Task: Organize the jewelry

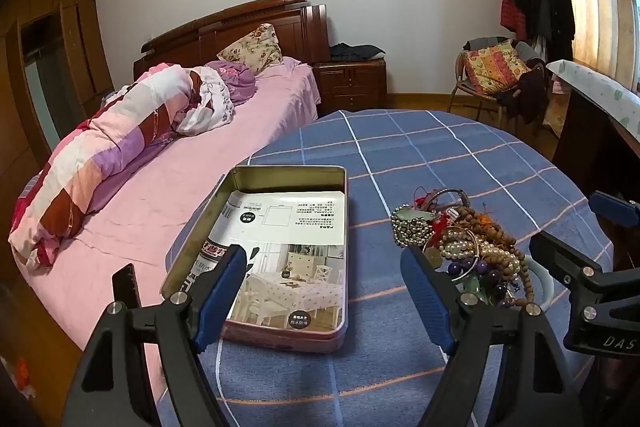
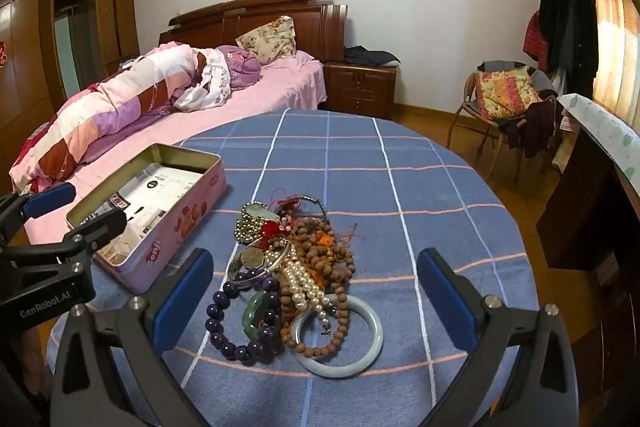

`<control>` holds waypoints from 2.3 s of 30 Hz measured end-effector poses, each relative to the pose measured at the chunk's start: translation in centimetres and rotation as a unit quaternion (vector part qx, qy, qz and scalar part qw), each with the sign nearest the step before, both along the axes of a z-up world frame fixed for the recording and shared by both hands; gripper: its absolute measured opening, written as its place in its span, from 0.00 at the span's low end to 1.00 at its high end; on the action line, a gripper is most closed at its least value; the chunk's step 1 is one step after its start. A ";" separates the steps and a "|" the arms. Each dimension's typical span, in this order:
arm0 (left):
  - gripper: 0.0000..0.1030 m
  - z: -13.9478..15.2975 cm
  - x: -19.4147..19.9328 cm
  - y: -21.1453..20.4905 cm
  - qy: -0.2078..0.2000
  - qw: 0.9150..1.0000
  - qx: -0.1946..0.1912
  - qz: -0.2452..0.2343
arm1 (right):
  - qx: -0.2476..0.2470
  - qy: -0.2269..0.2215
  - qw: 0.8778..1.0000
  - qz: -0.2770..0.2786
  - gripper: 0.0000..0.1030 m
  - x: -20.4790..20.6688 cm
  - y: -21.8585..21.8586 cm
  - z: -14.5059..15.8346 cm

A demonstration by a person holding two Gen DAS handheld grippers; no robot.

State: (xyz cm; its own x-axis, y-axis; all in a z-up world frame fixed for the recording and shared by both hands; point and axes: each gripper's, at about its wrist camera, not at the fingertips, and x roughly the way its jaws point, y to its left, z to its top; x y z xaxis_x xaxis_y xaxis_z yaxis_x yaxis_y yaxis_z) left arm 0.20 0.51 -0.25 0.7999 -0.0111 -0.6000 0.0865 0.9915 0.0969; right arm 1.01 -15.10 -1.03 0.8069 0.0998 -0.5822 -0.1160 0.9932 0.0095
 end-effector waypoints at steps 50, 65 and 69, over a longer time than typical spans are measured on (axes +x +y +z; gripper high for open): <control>0.77 -0.1 0.1 0.0 0.001 1.000 0.006 0.003 | -0.002 0.010 1.000 0.003 1.00 0.0 0.4 -0.6; 0.77 -0.2 0.0 0.1 0.002 1.000 0.006 0.004 | -0.002 0.010 1.000 0.003 1.00 0.0 0.3 -0.6; 0.77 -0.2 0.0 0.1 0.002 1.000 0.007 0.004 | -0.004 0.015 1.000 0.006 1.00 0.0 0.5 -0.8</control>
State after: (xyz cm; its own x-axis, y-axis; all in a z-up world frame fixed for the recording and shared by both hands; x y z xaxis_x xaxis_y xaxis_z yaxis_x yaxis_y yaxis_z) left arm 0.22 0.65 -0.43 0.7971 0.0033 -0.6039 0.0792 0.9908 0.1099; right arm 1.00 -14.63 -1.83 0.7881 0.1041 -0.6067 -0.1273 0.9919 0.0050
